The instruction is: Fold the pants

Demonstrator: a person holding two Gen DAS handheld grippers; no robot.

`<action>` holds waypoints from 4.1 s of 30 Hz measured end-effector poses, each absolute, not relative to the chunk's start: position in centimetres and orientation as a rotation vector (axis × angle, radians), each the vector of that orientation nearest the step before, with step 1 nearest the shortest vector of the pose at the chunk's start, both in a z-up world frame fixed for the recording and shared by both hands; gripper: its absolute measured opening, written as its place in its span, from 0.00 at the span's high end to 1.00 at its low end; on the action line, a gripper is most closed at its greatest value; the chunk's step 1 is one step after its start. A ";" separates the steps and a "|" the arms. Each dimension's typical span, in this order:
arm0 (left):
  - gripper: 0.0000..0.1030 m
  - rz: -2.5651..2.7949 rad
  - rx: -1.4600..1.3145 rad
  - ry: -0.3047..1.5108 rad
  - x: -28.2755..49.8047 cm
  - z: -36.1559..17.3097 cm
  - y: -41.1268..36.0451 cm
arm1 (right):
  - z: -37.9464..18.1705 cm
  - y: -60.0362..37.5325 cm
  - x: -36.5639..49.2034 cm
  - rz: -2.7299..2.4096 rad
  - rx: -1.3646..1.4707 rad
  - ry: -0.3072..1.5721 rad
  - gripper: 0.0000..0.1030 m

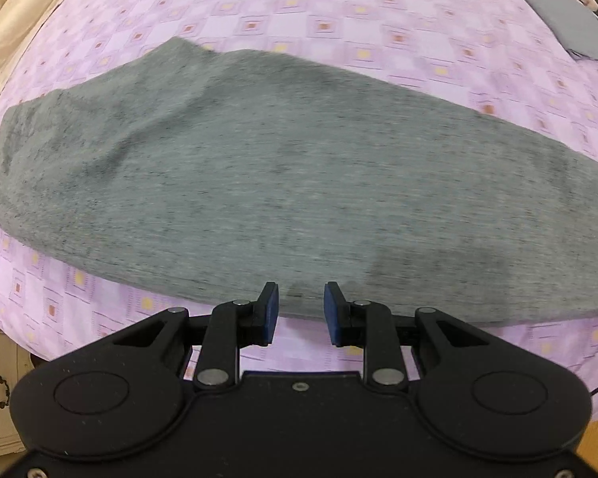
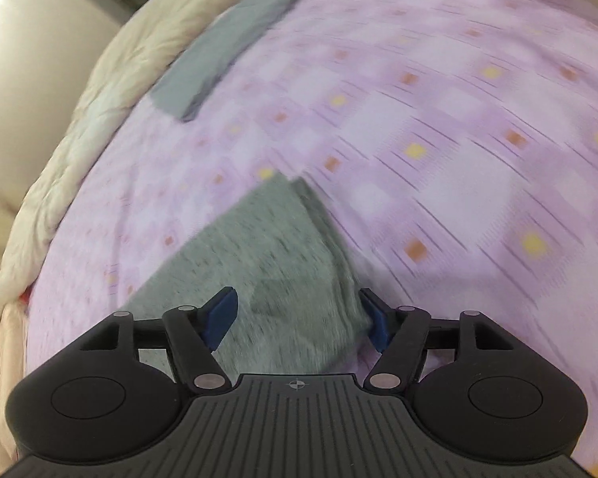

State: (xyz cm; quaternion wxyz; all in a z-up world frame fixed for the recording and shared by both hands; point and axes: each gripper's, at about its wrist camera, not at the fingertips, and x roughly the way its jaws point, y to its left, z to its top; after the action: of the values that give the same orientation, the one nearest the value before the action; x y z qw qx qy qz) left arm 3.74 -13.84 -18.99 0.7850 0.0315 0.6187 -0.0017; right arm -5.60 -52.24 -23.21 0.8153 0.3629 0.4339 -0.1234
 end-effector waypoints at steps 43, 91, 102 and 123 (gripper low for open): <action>0.62 -0.122 0.127 1.356 4.3 -21.5 -25.8 | -13.1 -49.9 -0.6 0.013 0.505 0.957 0.91; 0.62 -0.237 0.053 1.291 10.5 -16.2 5.3 | -18.1 -12.6 4.6 0.098 0.220 0.949 0.68; 0.61 -0.394 0.175 1.354 10.0 -19.3 -4.2 | -22.7 -24.0 1.5 -0.190 0.196 1.210 0.92; 0.15 -0.079 0.221 1.374 7.6 -22.9 -4.1 | -23.8 -25.3 10.9 -0.128 -0.051 1.206 0.91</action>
State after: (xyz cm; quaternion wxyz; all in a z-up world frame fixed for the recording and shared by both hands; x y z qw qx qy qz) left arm 7.64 -4.12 -22.94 0.7669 0.1019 0.6326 -0.0366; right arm 10.88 -25.25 -23.80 0.8214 -0.0240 0.5667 -0.0603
